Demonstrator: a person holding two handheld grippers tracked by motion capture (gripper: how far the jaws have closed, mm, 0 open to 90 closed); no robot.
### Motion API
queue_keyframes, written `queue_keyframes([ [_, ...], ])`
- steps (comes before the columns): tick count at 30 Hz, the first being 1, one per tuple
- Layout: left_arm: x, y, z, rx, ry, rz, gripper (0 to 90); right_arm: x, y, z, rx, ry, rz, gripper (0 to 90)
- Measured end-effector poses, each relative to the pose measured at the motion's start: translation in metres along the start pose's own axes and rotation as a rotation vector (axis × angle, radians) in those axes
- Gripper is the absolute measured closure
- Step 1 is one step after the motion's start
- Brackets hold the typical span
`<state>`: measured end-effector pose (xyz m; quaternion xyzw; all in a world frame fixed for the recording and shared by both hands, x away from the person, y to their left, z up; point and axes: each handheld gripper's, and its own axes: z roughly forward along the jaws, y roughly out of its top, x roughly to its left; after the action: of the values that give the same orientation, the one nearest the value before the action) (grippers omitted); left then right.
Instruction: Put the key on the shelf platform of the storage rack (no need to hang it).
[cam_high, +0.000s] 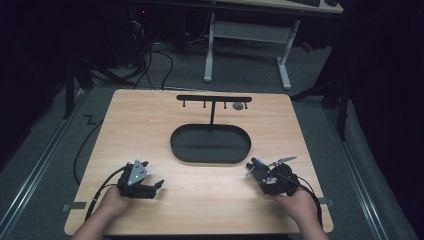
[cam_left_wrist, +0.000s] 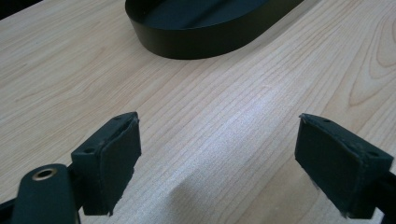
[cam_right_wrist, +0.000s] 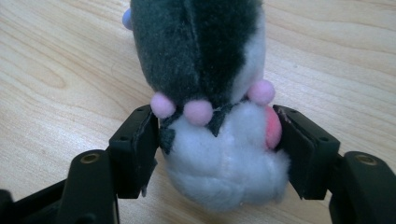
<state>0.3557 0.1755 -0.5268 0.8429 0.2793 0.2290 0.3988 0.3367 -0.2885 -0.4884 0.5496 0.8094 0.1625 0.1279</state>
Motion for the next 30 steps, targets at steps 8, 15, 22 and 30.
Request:
queue_keyframes([
  [8, 0.0, 0.0, 0.0, -0.001, 0.002, 0.001, 15.3, 0.001, -0.001, -0.001, -0.01, 0.0, 0.005, 42.6],
  [15, -0.001, 0.0, 0.0, 0.001, 0.002, 0.003, 15.3, 0.004, 0.001, -0.007, -0.016, 0.007, 0.008, 44.7],
  [22, -0.001, 0.0, 0.0, 0.0, 0.003, 0.003, 15.3, 0.004, 0.006, -0.02, -0.055, 0.018, 0.022, 44.7],
  [30, -0.001, 0.0, 0.0, 0.001, 0.003, 0.002, 15.3, 0.002, 0.013, -0.033, -0.081, 0.019, 0.042, 44.8],
])
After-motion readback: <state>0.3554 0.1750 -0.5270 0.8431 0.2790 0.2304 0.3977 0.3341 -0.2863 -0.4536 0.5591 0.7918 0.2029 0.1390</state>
